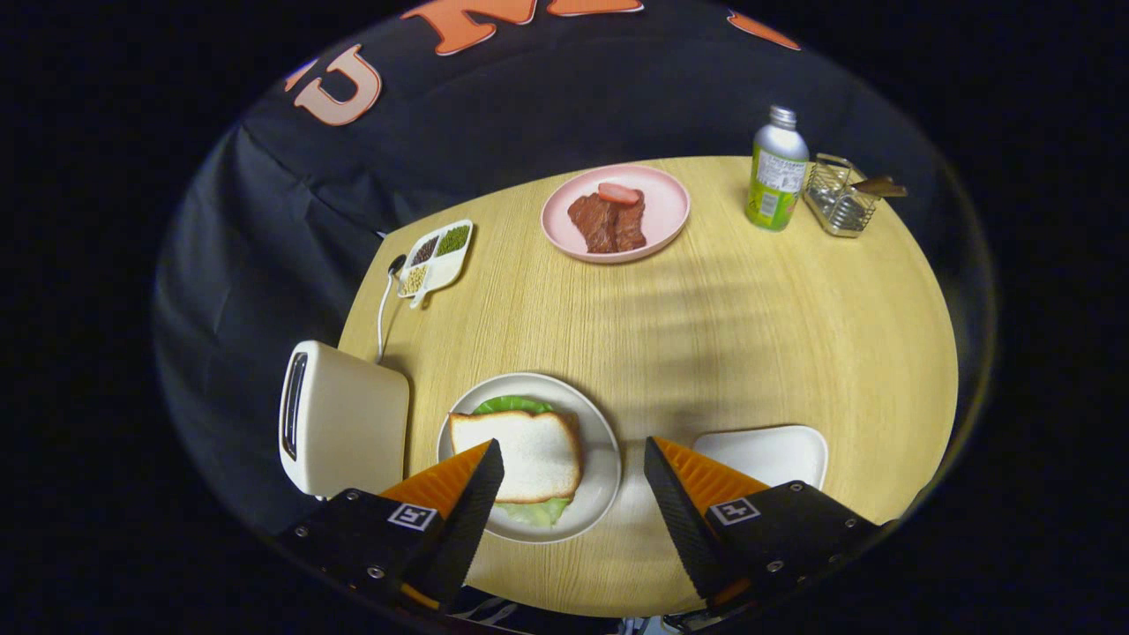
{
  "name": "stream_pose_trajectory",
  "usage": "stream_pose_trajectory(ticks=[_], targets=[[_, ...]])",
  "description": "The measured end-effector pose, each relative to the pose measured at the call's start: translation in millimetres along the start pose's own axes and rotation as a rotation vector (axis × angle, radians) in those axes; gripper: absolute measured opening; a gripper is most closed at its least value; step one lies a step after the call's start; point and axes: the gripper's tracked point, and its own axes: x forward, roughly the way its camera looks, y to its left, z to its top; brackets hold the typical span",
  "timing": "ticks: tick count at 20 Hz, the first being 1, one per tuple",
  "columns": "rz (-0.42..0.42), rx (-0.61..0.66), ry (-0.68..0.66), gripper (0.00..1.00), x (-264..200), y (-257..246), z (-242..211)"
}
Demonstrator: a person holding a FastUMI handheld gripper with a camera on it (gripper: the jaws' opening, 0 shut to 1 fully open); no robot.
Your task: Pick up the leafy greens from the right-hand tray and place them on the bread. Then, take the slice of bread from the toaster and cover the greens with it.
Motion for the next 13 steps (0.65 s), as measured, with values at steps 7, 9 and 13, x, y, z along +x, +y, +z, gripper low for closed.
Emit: stream_pose_trajectory(ticks=[7,9,13], targets=[[-0.118,-0.076,-0.294,0.99,-114,-17,53],[-0.156,-0.100,-0.389,0.99,-150,-17,64],[-0.194,-0.106,-0.544,0.99,-206,-9,71]])
